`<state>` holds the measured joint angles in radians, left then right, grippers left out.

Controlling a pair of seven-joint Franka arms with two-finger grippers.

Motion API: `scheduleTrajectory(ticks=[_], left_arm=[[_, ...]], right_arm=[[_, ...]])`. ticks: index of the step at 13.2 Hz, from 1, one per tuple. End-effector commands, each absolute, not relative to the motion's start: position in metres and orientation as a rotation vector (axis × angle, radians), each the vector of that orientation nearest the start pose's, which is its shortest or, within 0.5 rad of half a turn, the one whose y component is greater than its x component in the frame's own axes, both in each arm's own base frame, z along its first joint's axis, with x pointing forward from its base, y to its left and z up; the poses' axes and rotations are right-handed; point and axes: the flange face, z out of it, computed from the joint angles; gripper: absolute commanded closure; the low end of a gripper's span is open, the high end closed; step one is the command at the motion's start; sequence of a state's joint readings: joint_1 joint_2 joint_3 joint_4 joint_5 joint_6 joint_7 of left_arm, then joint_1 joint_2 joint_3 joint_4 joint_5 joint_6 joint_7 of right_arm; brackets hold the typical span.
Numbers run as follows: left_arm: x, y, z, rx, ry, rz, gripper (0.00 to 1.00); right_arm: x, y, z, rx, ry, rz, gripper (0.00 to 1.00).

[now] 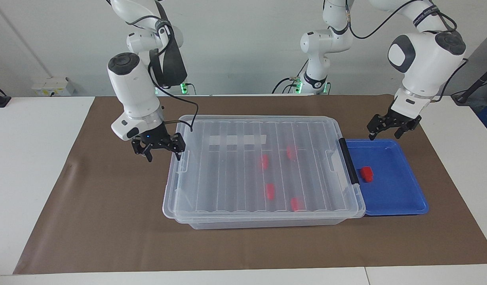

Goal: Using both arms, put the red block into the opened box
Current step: 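Grasp the red block with the left gripper while the right gripper grips the lid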

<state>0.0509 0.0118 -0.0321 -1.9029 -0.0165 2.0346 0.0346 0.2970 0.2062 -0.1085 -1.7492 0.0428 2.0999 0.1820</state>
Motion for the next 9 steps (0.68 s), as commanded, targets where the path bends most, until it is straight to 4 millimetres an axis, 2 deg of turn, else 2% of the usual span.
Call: scheduleTrajectory(ticks=[1,4,6,9], left_arm=[[0.575,0.013,0.477,-3.155,0.001,-0.261,0.0],[0.588,0.014,0.453,-3.152,-0.005,-0.297,0.0],[0.597,0.015,0.436,-3.15,-0.01,-0.319,0.0],[0.609,0.018,0.399,-3.151,-0.02,-0.324,0.0]], right_arm=[[0.623,0.124,0.461,-3.108,0.017,-0.208,0.0],[0.621,0.119,0.453,-3.188,-0.041,-0.19,0.0],[0.622,0.109,0.453,-3.232,-0.064,-0.181,0.0],[0.622,0.094,0.453,-3.28,-0.069,-0.156,0.0]])
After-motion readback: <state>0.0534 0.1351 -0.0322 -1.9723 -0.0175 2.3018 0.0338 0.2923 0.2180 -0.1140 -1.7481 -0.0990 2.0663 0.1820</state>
